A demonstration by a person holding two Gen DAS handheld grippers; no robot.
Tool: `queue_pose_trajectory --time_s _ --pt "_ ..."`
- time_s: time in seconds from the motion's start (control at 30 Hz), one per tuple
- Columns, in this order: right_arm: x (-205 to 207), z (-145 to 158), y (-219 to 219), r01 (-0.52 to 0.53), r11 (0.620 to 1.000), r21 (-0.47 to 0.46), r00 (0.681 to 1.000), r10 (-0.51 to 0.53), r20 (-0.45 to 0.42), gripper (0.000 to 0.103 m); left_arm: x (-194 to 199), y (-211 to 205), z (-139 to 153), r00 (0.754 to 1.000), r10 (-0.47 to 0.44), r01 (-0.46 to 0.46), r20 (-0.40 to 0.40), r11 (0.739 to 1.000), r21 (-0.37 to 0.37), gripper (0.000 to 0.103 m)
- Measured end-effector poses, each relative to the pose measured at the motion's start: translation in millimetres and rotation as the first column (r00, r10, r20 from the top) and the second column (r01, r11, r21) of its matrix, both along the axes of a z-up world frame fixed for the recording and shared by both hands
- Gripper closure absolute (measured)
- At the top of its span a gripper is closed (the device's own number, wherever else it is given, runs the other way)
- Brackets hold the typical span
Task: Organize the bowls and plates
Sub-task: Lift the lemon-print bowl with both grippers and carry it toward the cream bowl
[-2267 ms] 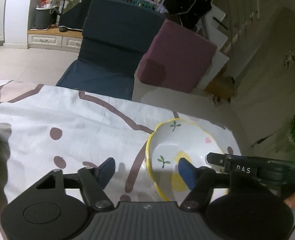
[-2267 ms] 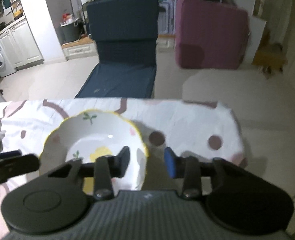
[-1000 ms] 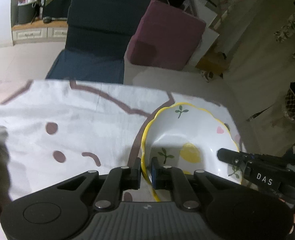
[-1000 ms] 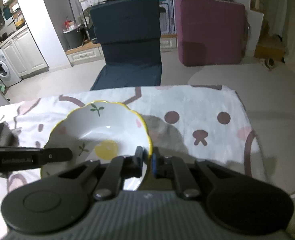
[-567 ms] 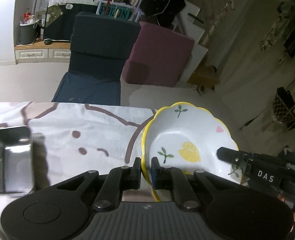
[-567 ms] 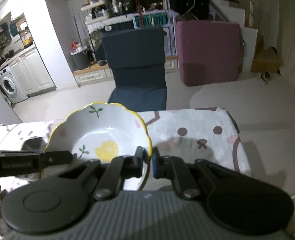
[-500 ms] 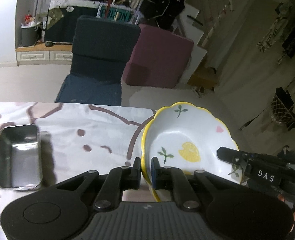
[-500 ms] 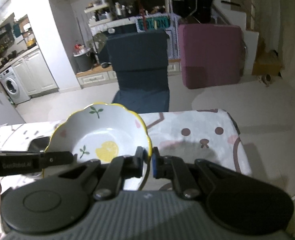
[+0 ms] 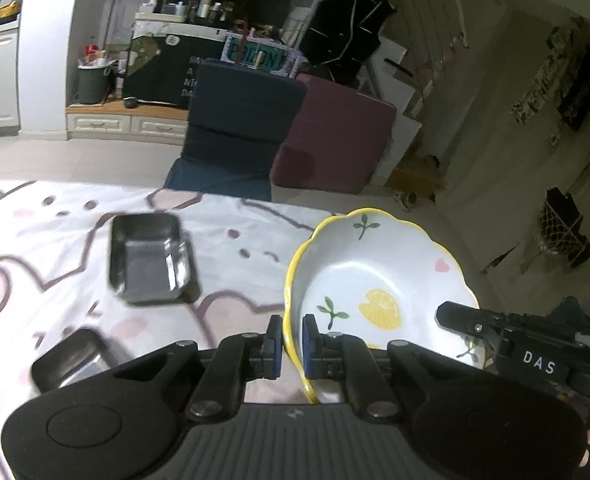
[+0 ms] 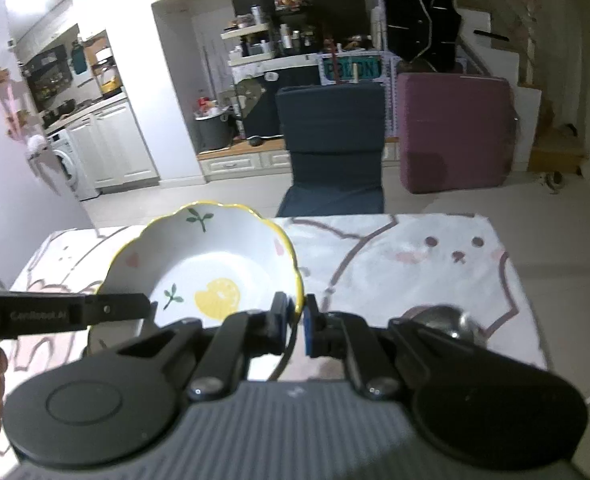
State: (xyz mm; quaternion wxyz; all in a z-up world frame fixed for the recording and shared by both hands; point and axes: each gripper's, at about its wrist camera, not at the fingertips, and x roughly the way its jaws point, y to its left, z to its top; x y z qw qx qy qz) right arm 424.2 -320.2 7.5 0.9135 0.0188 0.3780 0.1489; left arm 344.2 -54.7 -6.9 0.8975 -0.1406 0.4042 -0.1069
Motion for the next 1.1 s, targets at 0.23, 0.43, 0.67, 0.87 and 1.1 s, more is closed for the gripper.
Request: queue_pose_trajectory --time_s 0.23,0.43,0.67,0.87,1.1 --pt "-51.7 -1.4 25.0 -0.039 0.999 0.016 0.999 0.04 -0.01 0.094 -52.4 28.8 -7.7 1.0 0.005 -0.005 -0.018 1.0 -0.005 0.093" --pt "-84.7 -16.1 34.5 -0.059 0.998 0.036 0.998 0.06 -0.034 0.094 -89.1 41.2 -22.0 0.999 0.01 -0.01 -0.035 1.0 0.012 0.093" --pt "-112.9 -37.2 43.1 -0.079 0.996 0.044 0.995 0.082 -0.062 0.094 -116.2 48.1 -43.0 0.999 -0.002 0.004 -0.05 1.0 0.03 0.093" --pt "-121.6 -51.3 45.5 -0.08 0.996 0.033 0.993 0.082 -0.088 0.095 -121.5 52.3 -66.4 0.995 -0.017 0.018 -0.1 1.0 0.004 0.093" --pt "-130.2 -68.1 53.3 -0.097 0.995 -0.011 0.987 0.094 -0.133 0.095 -120.1 59.9 -90.8 0.985 -0.022 0.017 -0.17 0.999 -0.03 0.093"
